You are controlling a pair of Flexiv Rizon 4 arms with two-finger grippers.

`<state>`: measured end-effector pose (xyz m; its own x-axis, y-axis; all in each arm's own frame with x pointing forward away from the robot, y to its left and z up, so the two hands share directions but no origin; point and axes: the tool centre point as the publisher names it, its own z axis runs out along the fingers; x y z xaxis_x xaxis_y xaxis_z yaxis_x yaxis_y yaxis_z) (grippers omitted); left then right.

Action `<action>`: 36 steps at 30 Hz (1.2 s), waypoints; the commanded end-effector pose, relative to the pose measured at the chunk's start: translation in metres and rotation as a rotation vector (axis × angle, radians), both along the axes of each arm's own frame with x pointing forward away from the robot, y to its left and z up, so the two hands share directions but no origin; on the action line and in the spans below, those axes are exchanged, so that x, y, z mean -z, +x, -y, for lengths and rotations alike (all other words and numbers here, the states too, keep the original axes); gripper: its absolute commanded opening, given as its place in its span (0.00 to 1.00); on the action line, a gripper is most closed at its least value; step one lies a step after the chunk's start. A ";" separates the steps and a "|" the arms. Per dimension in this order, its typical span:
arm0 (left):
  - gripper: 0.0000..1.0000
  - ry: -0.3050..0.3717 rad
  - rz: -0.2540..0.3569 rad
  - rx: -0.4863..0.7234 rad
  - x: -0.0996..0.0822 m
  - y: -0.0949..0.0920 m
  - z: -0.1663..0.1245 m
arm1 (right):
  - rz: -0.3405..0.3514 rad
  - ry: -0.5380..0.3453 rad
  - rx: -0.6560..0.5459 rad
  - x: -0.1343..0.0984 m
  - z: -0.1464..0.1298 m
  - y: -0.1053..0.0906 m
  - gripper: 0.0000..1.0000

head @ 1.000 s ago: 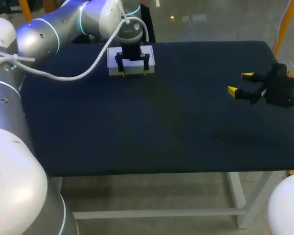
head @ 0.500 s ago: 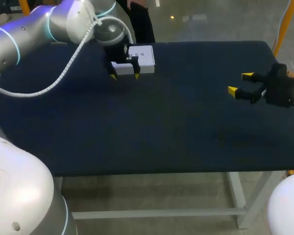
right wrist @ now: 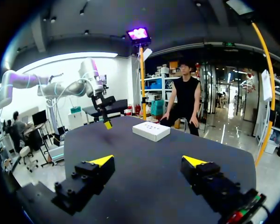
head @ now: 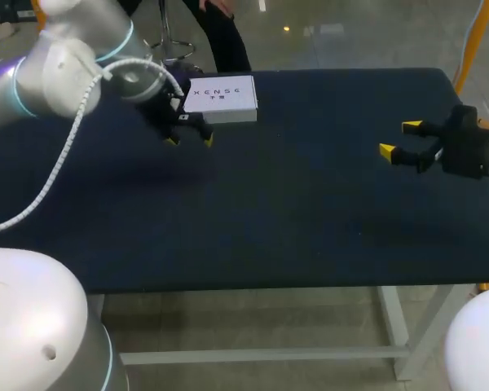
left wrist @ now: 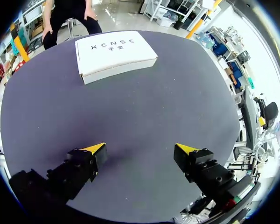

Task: Assemble the packaging by folding the flat box into shape, placing the metal phone stand inside, and closing the box properly

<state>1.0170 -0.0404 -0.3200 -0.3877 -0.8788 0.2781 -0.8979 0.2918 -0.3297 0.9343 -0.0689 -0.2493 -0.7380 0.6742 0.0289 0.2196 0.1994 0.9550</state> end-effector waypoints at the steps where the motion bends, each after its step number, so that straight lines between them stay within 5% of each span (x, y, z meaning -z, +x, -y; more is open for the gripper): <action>1: 1.00 -0.156 0.289 -0.068 0.001 -0.027 -0.019 | 0.006 0.005 -0.001 0.001 0.000 0.000 1.00; 18: 1.00 -0.251 0.400 0.005 -0.009 -0.044 -0.048 | 0.006 0.005 -0.001 0.001 0.000 0.000 1.00; 36: 1.00 -0.297 0.444 0.278 -0.018 -0.041 -0.063 | 0.006 0.005 -0.001 0.001 0.000 0.000 1.00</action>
